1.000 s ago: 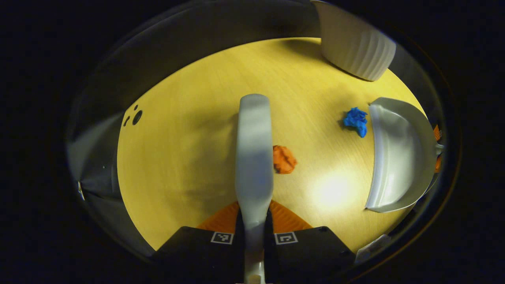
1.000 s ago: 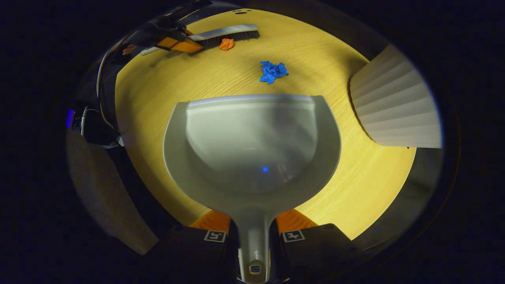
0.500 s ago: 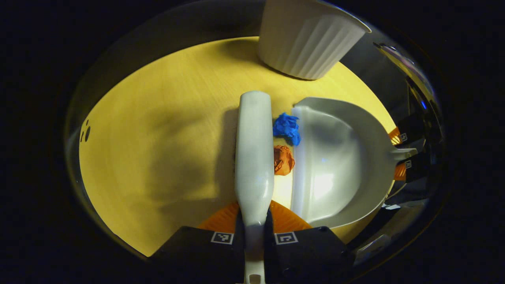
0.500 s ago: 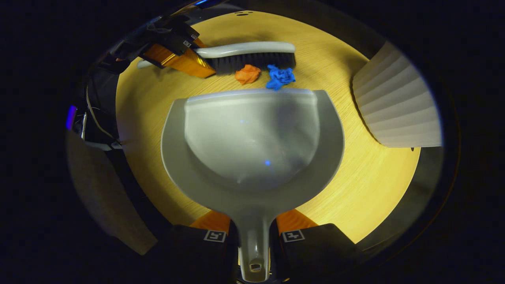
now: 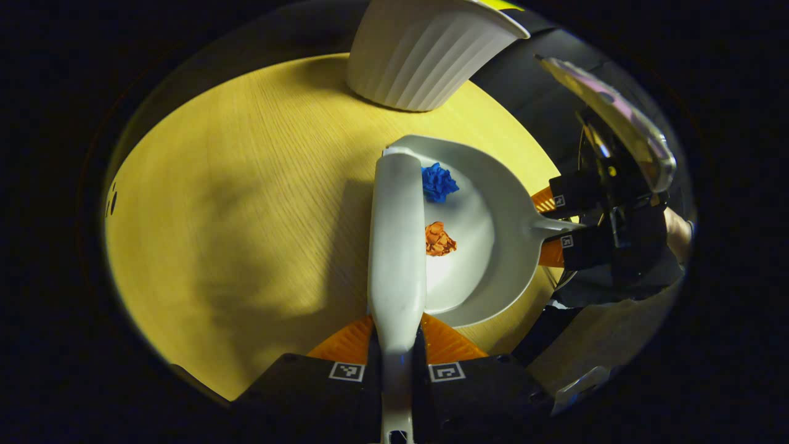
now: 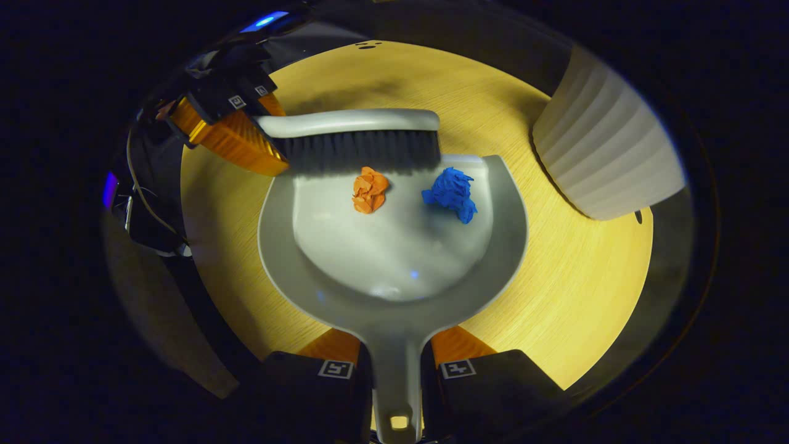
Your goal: Pick up the small broom and dustpan from the desktop, sweep the trash into the dustpan with the broom, and then empty the trash into the garbage bin.
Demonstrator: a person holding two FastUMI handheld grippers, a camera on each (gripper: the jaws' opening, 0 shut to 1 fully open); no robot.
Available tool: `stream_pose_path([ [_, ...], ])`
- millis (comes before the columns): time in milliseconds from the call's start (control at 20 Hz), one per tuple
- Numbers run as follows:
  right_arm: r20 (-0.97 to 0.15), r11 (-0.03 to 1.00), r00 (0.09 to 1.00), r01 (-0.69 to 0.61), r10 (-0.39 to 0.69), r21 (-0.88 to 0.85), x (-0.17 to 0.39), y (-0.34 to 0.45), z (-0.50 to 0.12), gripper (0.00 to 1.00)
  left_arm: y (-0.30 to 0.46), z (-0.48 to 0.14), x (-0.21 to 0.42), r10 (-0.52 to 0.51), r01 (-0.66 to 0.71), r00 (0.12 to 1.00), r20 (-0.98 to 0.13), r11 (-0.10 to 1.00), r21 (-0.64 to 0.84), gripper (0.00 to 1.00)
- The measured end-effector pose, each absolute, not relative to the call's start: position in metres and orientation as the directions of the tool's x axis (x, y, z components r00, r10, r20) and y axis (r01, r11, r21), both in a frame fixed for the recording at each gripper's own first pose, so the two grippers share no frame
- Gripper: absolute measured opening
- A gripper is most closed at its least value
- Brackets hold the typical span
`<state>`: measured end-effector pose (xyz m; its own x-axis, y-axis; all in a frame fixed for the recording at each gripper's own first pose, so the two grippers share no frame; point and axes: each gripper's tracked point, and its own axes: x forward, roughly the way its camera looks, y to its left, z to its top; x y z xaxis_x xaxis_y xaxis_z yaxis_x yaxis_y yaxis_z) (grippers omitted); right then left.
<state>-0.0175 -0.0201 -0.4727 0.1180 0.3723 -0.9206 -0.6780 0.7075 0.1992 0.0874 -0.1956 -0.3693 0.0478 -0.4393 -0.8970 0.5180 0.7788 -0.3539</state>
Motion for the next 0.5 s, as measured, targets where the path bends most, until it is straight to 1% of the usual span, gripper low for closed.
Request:
stream_pose_path([
  [50,-0.921,0.731,0.132,-0.653,0.367,0.198,-0.020,-0.019,-0.469,0.36,-0.191,-0.360,0.089,-0.441,0.513,0.081,-0.894,0.787,-0.342,0.25],
  [100,-0.922,0.759,0.143,-0.620,0.360,0.200,-0.023,-0.018,-0.465,0.34,-0.182,-0.346,0.093,-0.437,0.503,0.124,-0.891,0.802,-0.323,0.24],
  [150,-0.923,0.785,0.156,-0.587,0.351,0.199,-0.024,-0.015,-0.460,0.36,-0.173,-0.331,0.101,-0.430,0.486,0.177,-0.885,0.821,-0.301,0.23],
  [200,-0.928,0.809,0.165,-0.555,0.335,0.193,-0.024,-0.014,-0.456,0.36,-0.164,-0.311,0.106,-0.423,0.468,0.223,-0.878,0.837,-0.284,0.22],
  [300,-0.933,0.848,0.196,-0.502,0.303,0.170,-0.022,-0.011,-0.449,0.36,-0.134,-0.273,0.121,-0.390,0.438,0.306,-0.868,0.868,-0.235,0.23],
  [350,-0.935,0.865,0.208,-0.475,0.289,0.162,-0.022,-0.008,-0.448,0.36,-0.120,-0.267,0.122,-0.368,0.422,0.339,-0.866,0.882,-0.209,0.22],
  [400,-0.936,0.881,0.217,-0.446,0.278,0.158,-0.022,-0.005,-0.446,0.36,-0.110,-0.266,0.122,-0.347,0.406,0.352,-0.869,0.893,-0.192,0.22],
  [500,-0.938,0.908,0.236,-0.392,0.253,0.146,-0.020,-0.007,-0.434,0.36,-0.086,-0.260,0.116,-0.322,0.368,0.352,-0.879,0.911,-0.186,0.24],
])
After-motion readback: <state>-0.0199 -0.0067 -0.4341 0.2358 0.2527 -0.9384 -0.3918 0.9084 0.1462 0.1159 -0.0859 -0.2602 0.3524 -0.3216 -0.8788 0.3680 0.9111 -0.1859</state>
